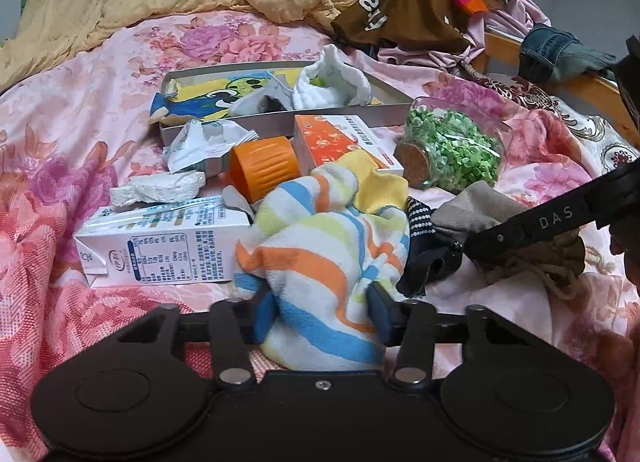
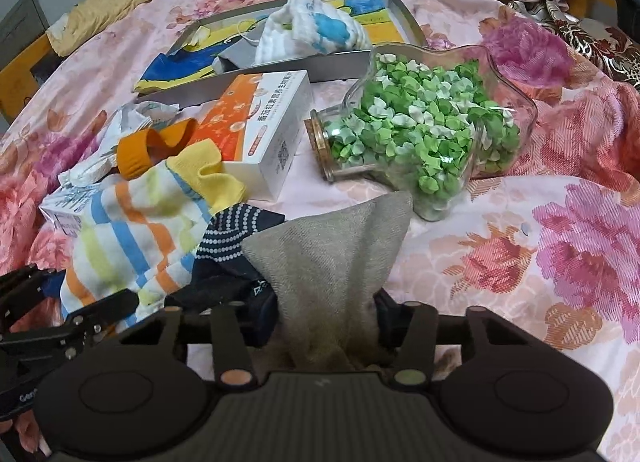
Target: Organize soft objects
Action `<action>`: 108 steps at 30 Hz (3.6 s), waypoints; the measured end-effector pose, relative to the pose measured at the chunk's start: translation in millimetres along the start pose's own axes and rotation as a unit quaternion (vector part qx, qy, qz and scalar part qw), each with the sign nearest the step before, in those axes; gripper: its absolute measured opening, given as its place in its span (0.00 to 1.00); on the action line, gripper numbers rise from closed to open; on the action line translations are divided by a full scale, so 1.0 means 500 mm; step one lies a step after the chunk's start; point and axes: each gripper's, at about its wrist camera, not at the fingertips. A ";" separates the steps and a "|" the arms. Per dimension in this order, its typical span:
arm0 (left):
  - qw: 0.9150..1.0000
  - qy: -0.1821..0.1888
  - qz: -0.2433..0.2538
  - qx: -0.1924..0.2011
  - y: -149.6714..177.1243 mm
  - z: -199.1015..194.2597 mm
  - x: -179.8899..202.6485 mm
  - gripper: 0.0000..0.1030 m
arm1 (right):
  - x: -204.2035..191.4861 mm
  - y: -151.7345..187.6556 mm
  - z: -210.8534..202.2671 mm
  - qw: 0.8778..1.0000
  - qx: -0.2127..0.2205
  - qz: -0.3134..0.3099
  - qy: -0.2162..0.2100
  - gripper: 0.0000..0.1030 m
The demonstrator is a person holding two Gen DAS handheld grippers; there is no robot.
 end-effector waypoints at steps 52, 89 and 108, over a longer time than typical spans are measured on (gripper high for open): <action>0.971 0.111 -0.193 0.084 -0.062 -0.126 -0.068 0.19 | -0.033 -0.006 -0.102 0.971 0.212 -0.048 -0.100 0.22; 0.988 -0.025 -0.107 0.106 -0.089 -0.088 -0.082 0.20 | -0.040 -0.026 -0.089 0.968 0.217 -0.044 -0.120 0.22; 0.984 -0.002 -0.166 0.065 -0.175 -0.034 -0.167 0.22 | -0.051 -0.054 -0.062 0.964 0.220 -0.044 -0.140 0.22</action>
Point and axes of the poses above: each gripper's, at about its wrist camera, not at the fingertips, and z roughly the way its jaws point, x to its right, y to its underside, and after that the axes turned 6 degrees about -y, right-handed
